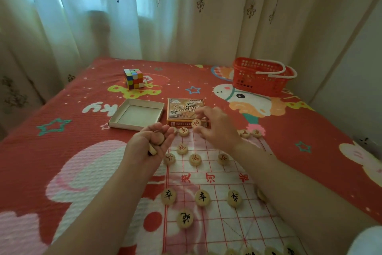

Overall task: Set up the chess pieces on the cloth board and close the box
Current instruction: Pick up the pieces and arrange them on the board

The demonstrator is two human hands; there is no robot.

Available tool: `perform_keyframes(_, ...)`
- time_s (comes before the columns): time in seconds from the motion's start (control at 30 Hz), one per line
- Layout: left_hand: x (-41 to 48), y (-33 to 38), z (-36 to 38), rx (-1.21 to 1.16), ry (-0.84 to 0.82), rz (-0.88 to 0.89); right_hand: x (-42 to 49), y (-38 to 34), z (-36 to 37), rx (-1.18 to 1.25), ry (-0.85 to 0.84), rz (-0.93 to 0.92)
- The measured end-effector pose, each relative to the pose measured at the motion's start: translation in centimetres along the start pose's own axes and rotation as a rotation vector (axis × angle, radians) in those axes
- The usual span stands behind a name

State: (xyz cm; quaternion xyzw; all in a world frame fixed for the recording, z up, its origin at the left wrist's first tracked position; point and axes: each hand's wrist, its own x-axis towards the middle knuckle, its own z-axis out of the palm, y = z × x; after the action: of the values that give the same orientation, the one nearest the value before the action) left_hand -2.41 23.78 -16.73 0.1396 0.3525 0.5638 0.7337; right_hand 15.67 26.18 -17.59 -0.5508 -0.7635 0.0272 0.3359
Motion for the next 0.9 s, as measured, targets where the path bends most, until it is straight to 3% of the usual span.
perform_keyframes(0.37,0.8,0.4,-0.6,-0.049,-0.005,-0.038,1.3,1.3,2.2,-0.253,-0.197,0.042)
perform_keyframes(0.67,0.9,0.2,-0.9,-0.055,-0.052,-0.104,1.0,1.5,2.4,-0.293,-0.154,-0.017)
perform_keyframes(0.83,0.6,-0.2,-0.7,-0.015,-0.101,-0.142,0.7,-0.6,1.0,0.003,0.088,-0.094)
perform_keyframes(0.9,0.6,-0.4,-0.7,-0.031,-0.126,-0.173,0.4,-2.5,0.5,0.138,0.063,-0.17)
